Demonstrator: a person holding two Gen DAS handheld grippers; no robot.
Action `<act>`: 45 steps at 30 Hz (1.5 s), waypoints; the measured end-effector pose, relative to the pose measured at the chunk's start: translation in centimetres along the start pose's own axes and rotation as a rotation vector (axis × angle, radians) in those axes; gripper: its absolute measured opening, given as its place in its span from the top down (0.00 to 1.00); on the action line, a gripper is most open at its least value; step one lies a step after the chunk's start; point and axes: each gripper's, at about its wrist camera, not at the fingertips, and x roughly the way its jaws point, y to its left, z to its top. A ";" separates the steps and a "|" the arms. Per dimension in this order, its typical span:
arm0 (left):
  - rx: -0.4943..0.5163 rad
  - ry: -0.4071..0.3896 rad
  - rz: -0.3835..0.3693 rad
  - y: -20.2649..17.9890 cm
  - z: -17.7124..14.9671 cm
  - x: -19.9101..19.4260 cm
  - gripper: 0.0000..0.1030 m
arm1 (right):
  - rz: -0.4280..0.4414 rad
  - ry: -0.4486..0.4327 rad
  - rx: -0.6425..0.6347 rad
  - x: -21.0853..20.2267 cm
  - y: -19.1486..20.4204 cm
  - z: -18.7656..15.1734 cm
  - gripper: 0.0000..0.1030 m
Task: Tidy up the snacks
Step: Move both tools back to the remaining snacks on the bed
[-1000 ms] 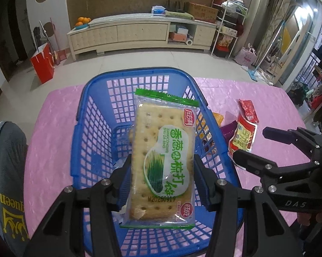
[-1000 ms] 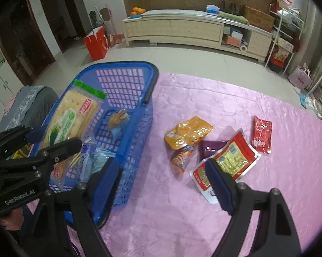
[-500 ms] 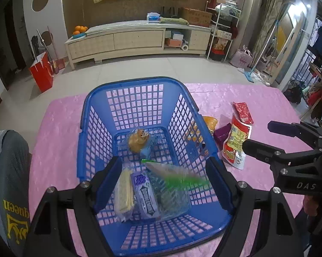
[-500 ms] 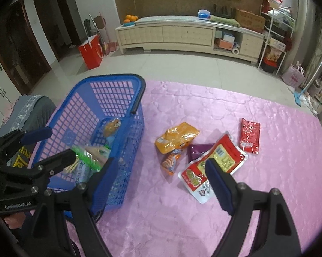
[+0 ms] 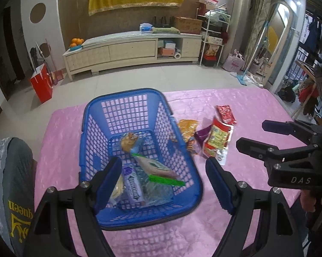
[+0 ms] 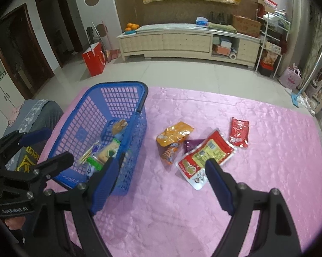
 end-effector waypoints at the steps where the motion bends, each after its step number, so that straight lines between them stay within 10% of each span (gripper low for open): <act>1: 0.005 -0.001 -0.003 -0.4 0.0 -0.1 0.24 | -0.005 -0.002 0.002 -0.3 -0.3 -0.2 0.16; 24: 0.172 0.089 -0.089 -13.6 0.9 6.5 0.24 | -0.056 0.046 0.162 -1.4 -13.1 -5.2 0.16; 45: 0.236 0.225 -0.104 -17.1 1.9 17.4 0.24 | -0.019 0.118 0.220 5.2 -20.7 -6.4 0.16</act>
